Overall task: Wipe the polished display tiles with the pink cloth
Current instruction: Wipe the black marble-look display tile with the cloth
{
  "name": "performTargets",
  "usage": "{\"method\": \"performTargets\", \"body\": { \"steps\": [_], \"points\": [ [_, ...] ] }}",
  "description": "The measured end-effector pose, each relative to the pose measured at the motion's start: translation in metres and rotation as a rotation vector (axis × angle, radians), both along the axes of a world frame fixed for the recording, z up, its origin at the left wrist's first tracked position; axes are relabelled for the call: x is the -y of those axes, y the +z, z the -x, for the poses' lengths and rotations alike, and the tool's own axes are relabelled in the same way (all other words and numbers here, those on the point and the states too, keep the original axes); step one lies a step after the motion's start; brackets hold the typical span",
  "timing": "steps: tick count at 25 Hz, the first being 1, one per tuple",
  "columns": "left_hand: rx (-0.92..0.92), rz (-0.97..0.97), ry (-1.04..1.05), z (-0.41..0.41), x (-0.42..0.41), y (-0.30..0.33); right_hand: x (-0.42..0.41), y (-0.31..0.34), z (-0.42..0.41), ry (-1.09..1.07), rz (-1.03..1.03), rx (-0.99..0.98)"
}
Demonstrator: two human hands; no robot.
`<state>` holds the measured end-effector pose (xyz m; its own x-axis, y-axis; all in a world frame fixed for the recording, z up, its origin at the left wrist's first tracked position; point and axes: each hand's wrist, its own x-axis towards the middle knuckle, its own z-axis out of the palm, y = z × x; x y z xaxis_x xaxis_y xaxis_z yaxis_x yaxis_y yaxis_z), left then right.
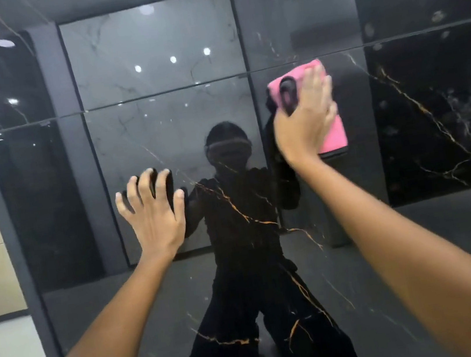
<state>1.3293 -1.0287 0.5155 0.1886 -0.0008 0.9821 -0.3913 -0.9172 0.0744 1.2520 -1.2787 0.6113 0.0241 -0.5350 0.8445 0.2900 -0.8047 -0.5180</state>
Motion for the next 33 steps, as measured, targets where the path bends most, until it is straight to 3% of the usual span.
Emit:
{"method": "performTargets", "body": {
  "steps": [1,3,4,5,6,10,11,12,14,17,19,20,21,24,25,26,29,30,31,33],
  "points": [
    [-0.010,0.091,-0.037,0.002,0.001,0.017,-0.025,-0.006,-0.005,0.045,0.190,0.010],
    [-0.063,0.216,-0.056,0.002,0.004,0.042,-0.053,-0.040,-0.017,-0.012,0.942,-0.146],
    [-0.079,0.224,-0.040,0.000,0.003,0.043,-0.047,-0.049,-0.016,-0.088,1.185,-0.231],
    [-0.073,0.203,-0.022,-0.004,0.002,0.041,-0.027,-0.046,-0.011,-0.137,1.228,-0.239],
    [-0.068,0.177,0.001,-0.005,0.003,0.035,-0.001,-0.040,-0.010,-0.135,1.077,-0.159],
    [-0.044,0.165,-0.003,-0.009,0.001,0.029,0.055,0.035,0.008,-0.114,-0.138,0.100],
    [-0.042,0.174,-0.013,-0.011,0.001,0.031,0.039,0.057,0.011,-0.053,-0.238,0.149],
    [-0.035,0.174,-0.022,-0.011,0.001,0.032,0.014,0.071,0.009,0.004,-0.177,0.205],
    [-0.018,0.169,-0.041,-0.014,0.000,0.029,-0.040,0.058,-0.011,0.079,0.323,0.202],
    [-0.016,0.169,-0.055,-0.015,-0.002,0.031,-0.088,-0.040,-0.031,-0.041,1.264,-0.122],
    [-0.025,0.166,-0.048,-0.014,-0.002,0.029,-0.061,-0.047,-0.026,-0.067,1.575,-0.253],
    [-0.023,0.164,-0.042,-0.013,-0.002,0.028,-0.041,-0.029,-0.024,-0.055,1.513,-0.200],
    [-0.022,0.165,-0.041,-0.013,-0.002,0.027,-0.020,-0.006,-0.020,-0.039,1.296,-0.126],
    [-0.012,0.167,-0.033,-0.013,0.000,0.025,0.022,0.056,0.000,-0.007,0.339,0.089],
    [-0.009,0.168,-0.029,-0.014,0.000,0.026,0.007,0.052,-0.002,-0.004,0.225,0.093],
    [-0.015,0.170,-0.033,-0.014,0.000,0.027,-0.018,0.041,-0.010,0.025,0.290,0.060],
    [-0.025,0.166,-0.054,-0.013,-0.002,0.026,-0.079,-0.012,-0.024,0.024,1.100,-0.296],
    [-0.026,0.162,-0.048,-0.013,-0.002,0.026,-0.071,-0.007,-0.020,-0.033,1.267,-0.366],
    [-0.029,0.164,-0.042,-0.013,-0.003,0.027,-0.048,0.008,-0.016,-0.089,1.296,-0.321],
    [-0.033,0.171,-0.039,-0.013,-0.003,0.027,0.010,0.030,-0.004,-0.089,0.981,-0.225]
  ]
}}
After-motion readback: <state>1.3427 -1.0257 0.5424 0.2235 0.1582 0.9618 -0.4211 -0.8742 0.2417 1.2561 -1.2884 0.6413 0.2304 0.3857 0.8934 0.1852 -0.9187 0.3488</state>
